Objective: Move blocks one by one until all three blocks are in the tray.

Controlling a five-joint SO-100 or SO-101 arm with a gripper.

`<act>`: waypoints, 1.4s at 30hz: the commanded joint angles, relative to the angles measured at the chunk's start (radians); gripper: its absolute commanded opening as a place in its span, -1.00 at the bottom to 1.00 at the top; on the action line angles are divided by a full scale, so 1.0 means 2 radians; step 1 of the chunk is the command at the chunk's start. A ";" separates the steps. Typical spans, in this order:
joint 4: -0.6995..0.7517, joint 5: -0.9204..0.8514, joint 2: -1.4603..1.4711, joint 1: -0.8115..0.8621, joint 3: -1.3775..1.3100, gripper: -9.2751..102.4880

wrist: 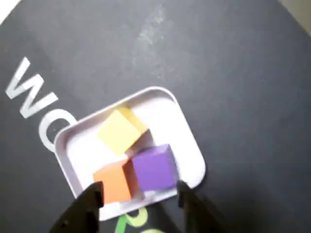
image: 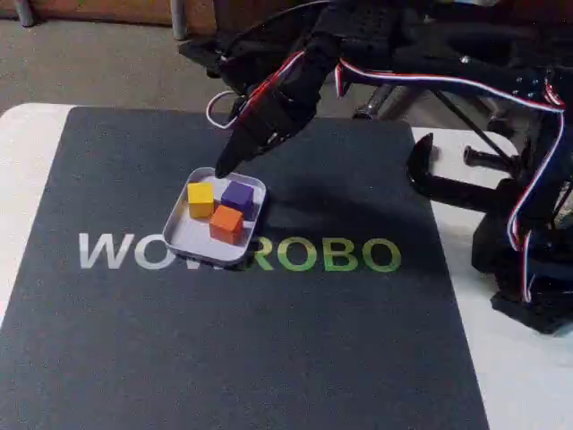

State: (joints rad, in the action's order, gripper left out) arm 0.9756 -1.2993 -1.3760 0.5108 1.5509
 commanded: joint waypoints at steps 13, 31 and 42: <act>0.040 -0.022 -0.156 -0.072 0.024 -0.51; 0.033 -0.156 -0.541 -0.181 0.388 -0.49; 0.052 -0.167 -0.966 -0.225 0.680 -0.43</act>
State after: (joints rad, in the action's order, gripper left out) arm 1.0707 -1.6306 -3.2413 0.0568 2.8593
